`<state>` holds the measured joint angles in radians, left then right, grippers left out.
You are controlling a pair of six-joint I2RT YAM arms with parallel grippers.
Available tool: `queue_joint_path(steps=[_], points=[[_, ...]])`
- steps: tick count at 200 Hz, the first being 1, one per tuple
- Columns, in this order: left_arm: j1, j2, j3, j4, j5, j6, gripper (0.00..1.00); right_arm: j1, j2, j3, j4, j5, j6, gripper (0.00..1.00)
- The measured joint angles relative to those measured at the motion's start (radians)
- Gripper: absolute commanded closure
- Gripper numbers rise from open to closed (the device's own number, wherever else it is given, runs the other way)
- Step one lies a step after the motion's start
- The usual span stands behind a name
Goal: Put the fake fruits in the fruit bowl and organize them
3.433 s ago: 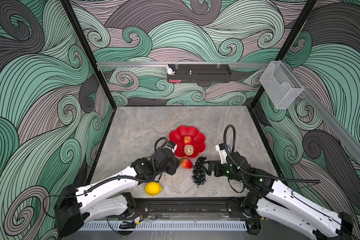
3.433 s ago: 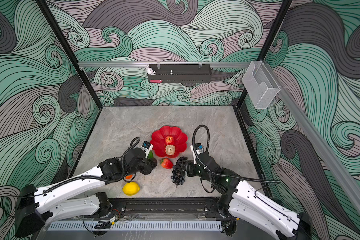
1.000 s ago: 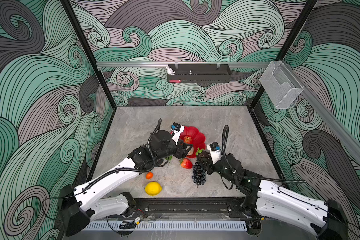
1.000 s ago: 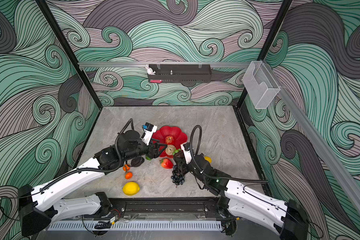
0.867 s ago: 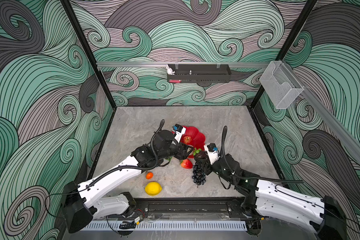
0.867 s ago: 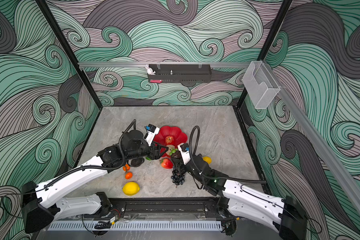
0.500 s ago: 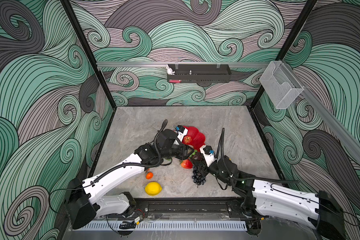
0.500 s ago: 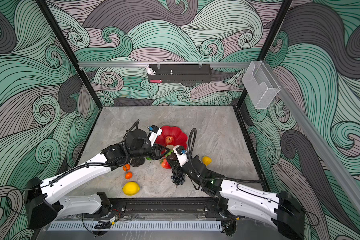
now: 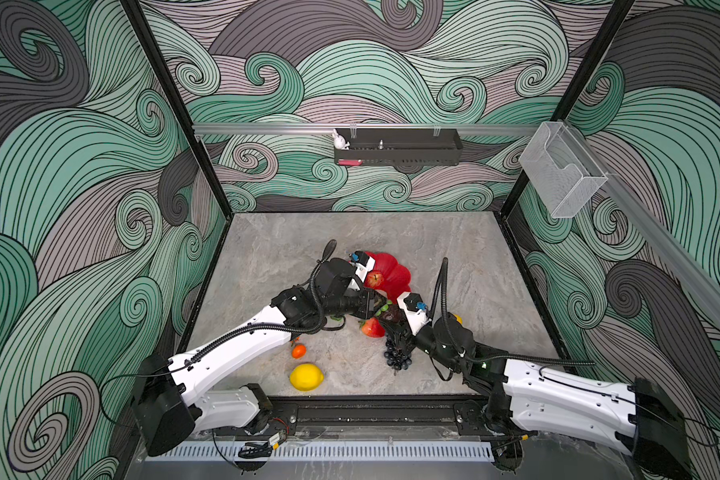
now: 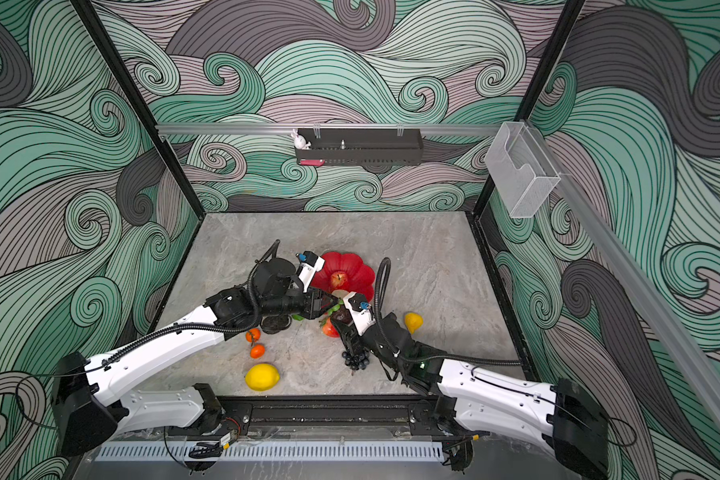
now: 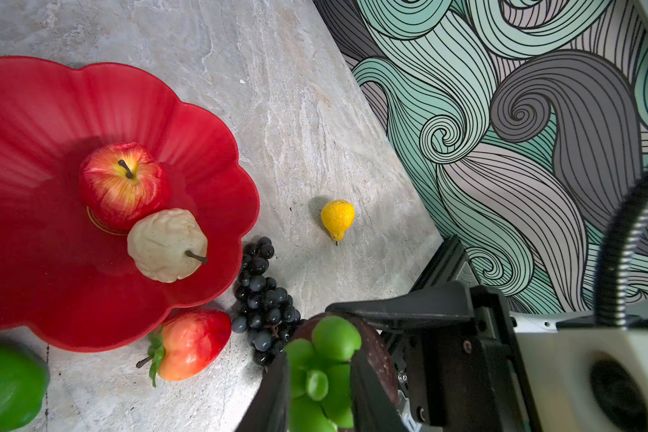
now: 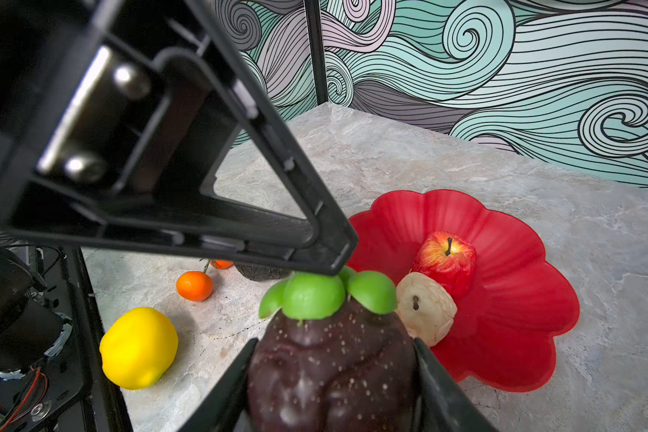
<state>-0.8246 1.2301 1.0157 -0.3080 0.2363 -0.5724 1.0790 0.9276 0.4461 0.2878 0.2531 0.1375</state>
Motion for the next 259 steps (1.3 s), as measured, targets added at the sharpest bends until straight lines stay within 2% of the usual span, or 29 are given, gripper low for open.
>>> queue_joint_path(steps=[49,107,166,187,197,206,231,259], points=[[0.005,0.012,0.0,-0.001,0.01,-0.005,0.83,0.0,0.0,0.0,0.0,0.002,0.0,0.61],[0.006,0.014,0.001,-0.004,0.019,-0.006,0.91,0.0,0.005,0.0,0.0,0.01,0.0,0.59],[0.011,0.026,0.017,-0.023,0.011,0.005,0.94,0.002,0.029,0.036,-0.049,0.032,0.032,0.35],[0.011,0.032,0.047,-0.045,-0.004,0.021,0.94,0.003,0.028,0.052,-0.07,0.038,0.048,0.21],[0.011,0.036,0.063,-0.053,-0.018,0.031,0.94,0.003,0.025,0.055,-0.086,0.044,0.055,0.08],[0.011,0.042,0.075,-0.065,-0.038,0.043,0.94,0.003,0.017,0.06,-0.113,0.05,0.067,0.01],[0.011,0.072,0.128,-0.132,-0.122,0.093,0.94,-0.005,-0.035,0.093,-0.229,0.054,0.094,0.0],[0.012,0.121,0.2,-0.214,-0.269,0.155,0.94,-0.018,-0.128,0.151,-0.383,0.065,0.131,0.0]])
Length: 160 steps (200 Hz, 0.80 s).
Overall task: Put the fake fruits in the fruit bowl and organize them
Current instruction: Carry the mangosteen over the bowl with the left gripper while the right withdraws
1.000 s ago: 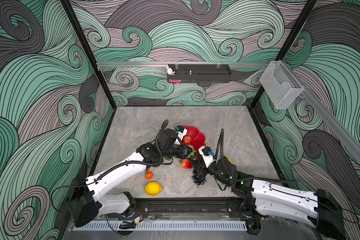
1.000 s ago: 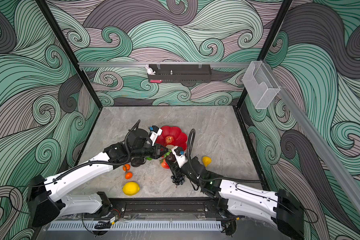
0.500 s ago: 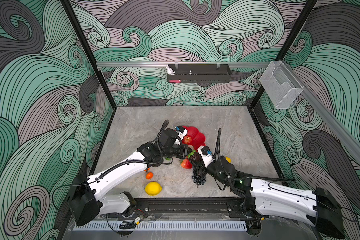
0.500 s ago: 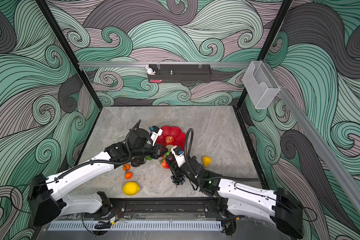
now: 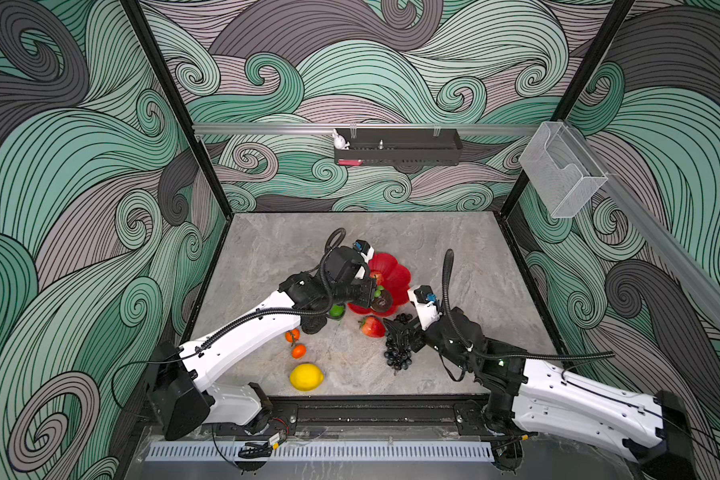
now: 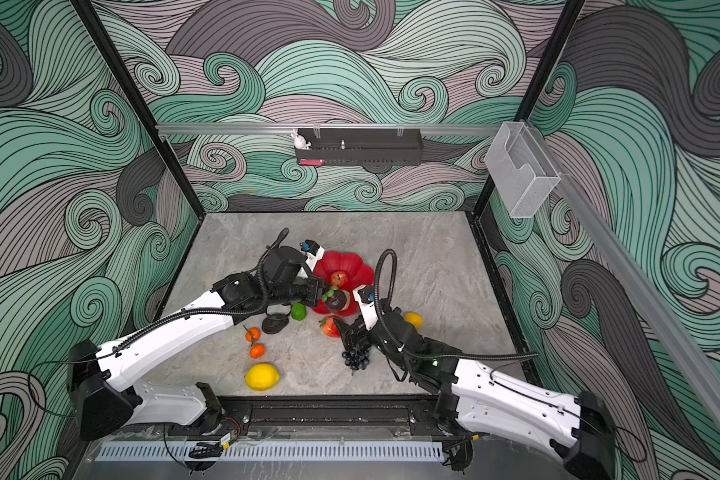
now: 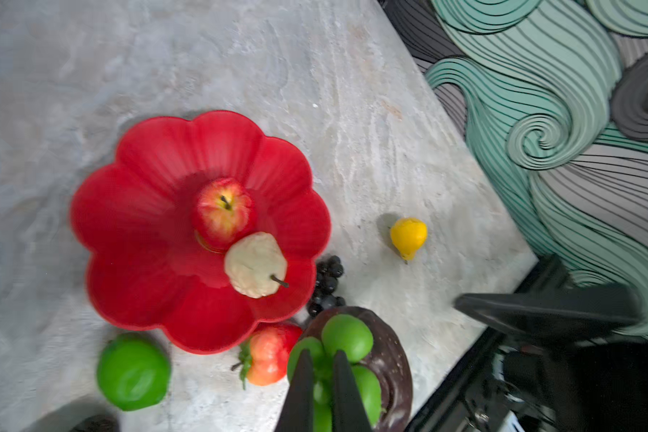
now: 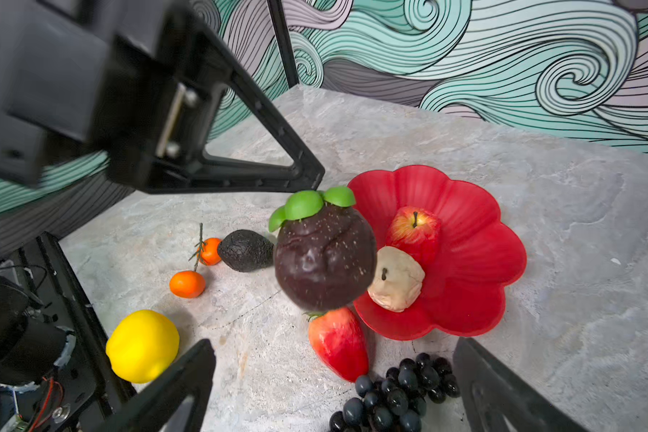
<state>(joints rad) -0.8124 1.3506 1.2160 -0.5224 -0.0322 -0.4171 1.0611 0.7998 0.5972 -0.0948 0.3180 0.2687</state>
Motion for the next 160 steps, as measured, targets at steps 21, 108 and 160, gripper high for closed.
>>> queue_joint_path(steps=[21,108,160], points=[[0.011,0.047,0.045,-0.043,-0.112,0.033,0.94,-0.009,-0.07,0.027,-0.115,0.024,0.034,0.0],[0.129,0.365,0.23,-0.127,-0.323,0.09,0.94,-0.018,-0.215,0.029,-0.37,0.053,0.159,0.0],[0.136,0.499,0.338,-0.152,-0.335,0.122,0.94,-0.023,-0.241,0.03,-0.426,0.053,0.156,0.0]])
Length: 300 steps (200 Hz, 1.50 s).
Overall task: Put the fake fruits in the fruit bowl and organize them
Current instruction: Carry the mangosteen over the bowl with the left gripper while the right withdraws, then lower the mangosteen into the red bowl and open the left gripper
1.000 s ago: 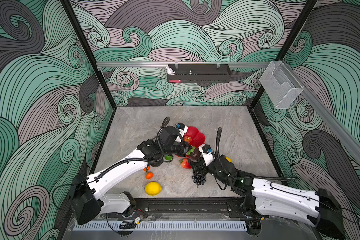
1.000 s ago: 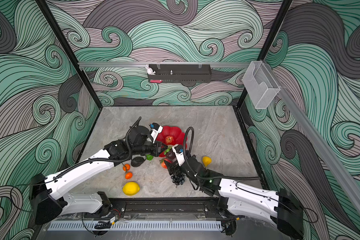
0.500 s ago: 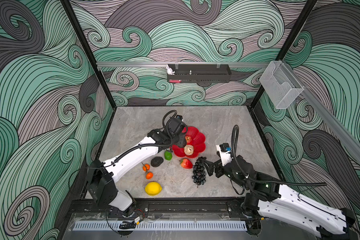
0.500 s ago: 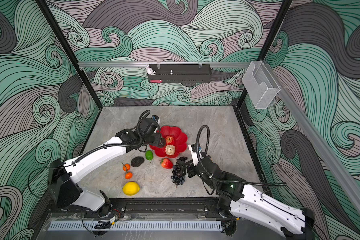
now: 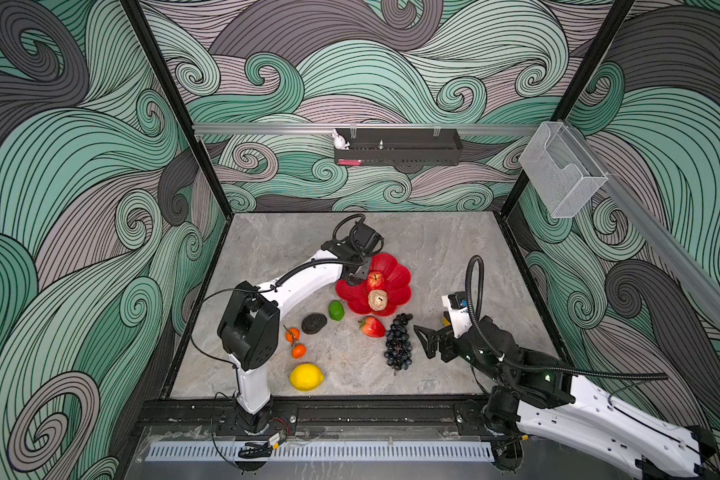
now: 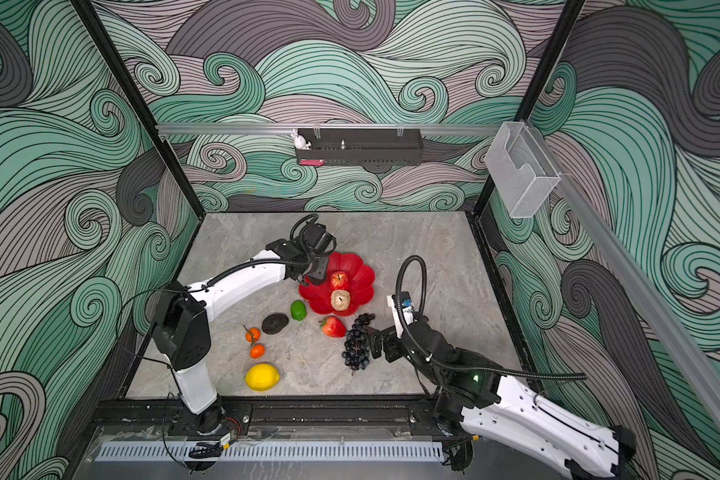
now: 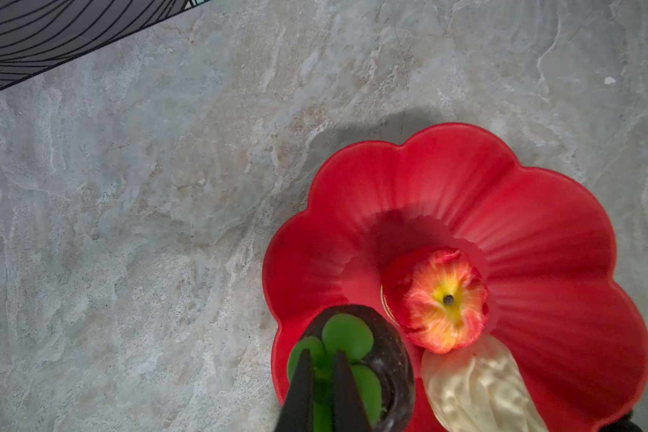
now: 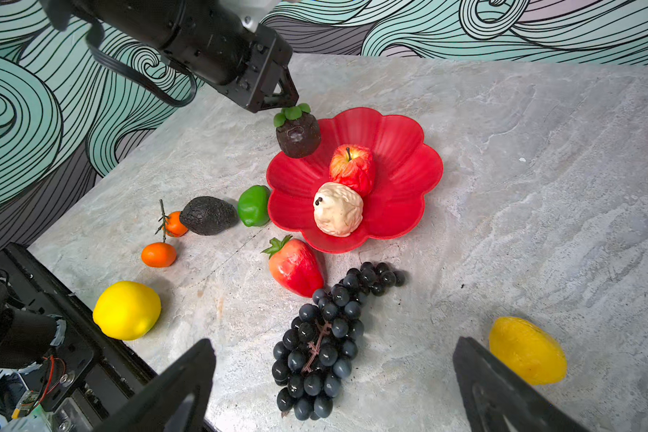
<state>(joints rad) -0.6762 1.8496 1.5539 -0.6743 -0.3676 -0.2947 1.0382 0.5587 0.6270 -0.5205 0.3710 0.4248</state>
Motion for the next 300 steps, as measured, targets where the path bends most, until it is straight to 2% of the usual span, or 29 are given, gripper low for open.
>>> queue_joint_path(steps=[47,142,164,178,200,238,300], points=[[0.008,0.1,0.067,-0.047,0.002,0.008,0.94,-0.001,-0.031,0.036,-0.022,0.004,-0.01,0.0],[0.011,0.167,0.067,-0.058,0.068,0.007,0.93,-0.006,-0.041,0.075,-0.033,0.026,-0.061,0.0],[0.011,0.176,0.067,-0.058,0.078,0.006,0.9,-0.006,-0.041,0.087,-0.038,0.03,-0.073,0.0],[0.011,0.176,0.066,-0.058,0.085,0.006,0.83,-0.008,-0.039,0.091,-0.038,0.035,-0.078,0.0],[0.011,0.176,0.057,-0.049,0.093,0.003,0.79,-0.011,-0.031,0.092,-0.039,0.041,-0.082,0.0],[0.011,0.175,0.039,-0.029,0.103,-0.002,0.78,-0.012,-0.019,0.092,-0.042,0.045,-0.08,0.0],[0.011,0.138,0.005,-0.031,0.114,-0.012,0.67,-0.013,-0.024,0.092,-0.05,0.087,-0.056,0.0]])
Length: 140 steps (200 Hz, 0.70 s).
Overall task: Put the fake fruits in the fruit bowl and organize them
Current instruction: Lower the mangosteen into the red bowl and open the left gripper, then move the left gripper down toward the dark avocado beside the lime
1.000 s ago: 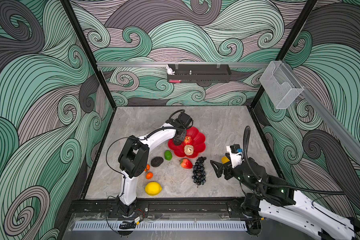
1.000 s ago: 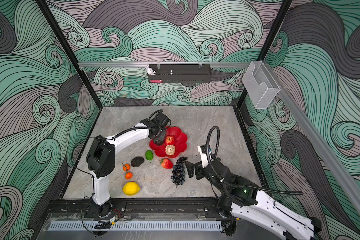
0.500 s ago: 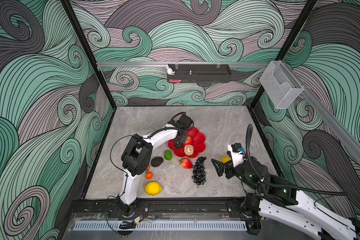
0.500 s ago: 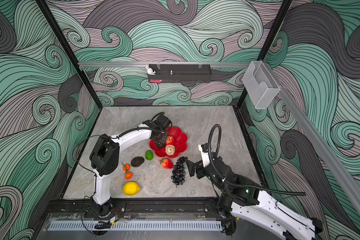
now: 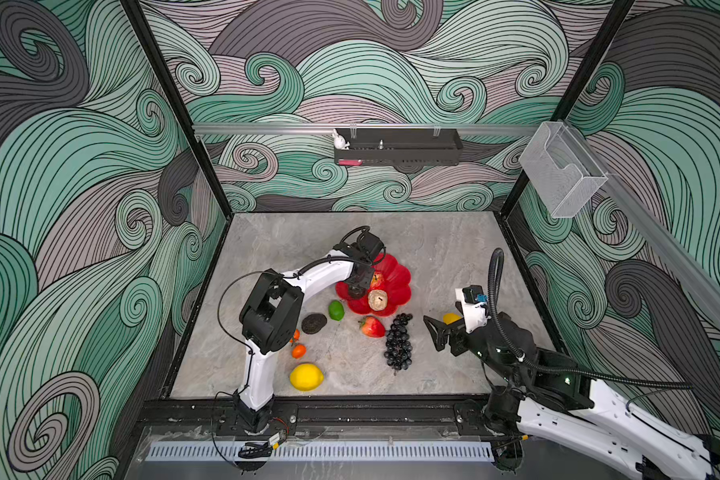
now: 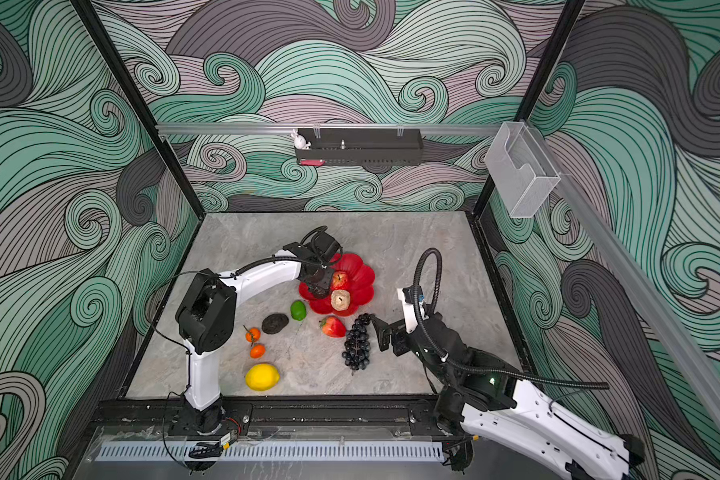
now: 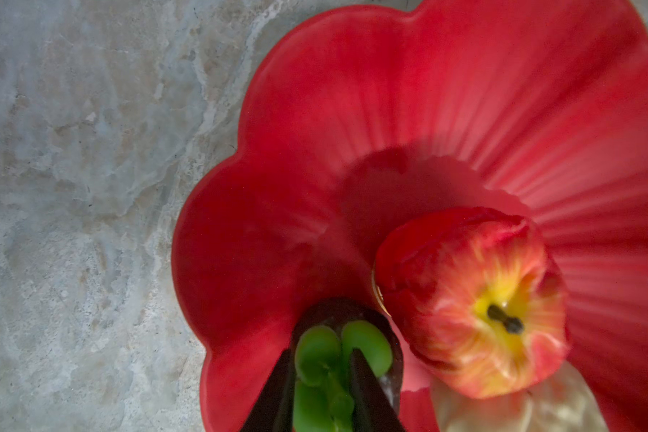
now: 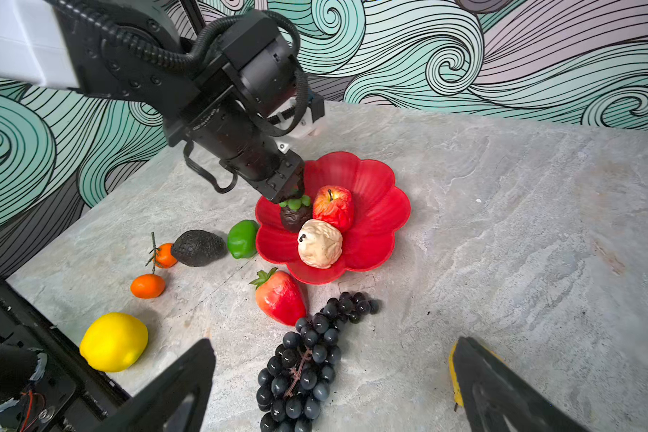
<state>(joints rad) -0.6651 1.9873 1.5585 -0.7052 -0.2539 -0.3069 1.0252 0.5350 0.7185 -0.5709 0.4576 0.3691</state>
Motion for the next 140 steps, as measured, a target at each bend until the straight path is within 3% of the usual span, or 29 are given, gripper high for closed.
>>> queue_joint_path(steps=[28,86,140], points=[[0.0,-0.065,-0.049,0.002,0.008,-0.015,0.58,-0.002,-0.018,-0.001,-0.017,0.039,0.034,0.0],[0.0,-0.212,-0.089,-0.031,0.045,-0.08,0.56,-0.003,0.025,-0.008,-0.037,0.051,0.122,0.0],[0.0,-0.474,-0.298,-0.046,0.089,-0.154,0.5,-0.003,0.055,-0.056,-0.039,-0.026,0.204,0.0]])
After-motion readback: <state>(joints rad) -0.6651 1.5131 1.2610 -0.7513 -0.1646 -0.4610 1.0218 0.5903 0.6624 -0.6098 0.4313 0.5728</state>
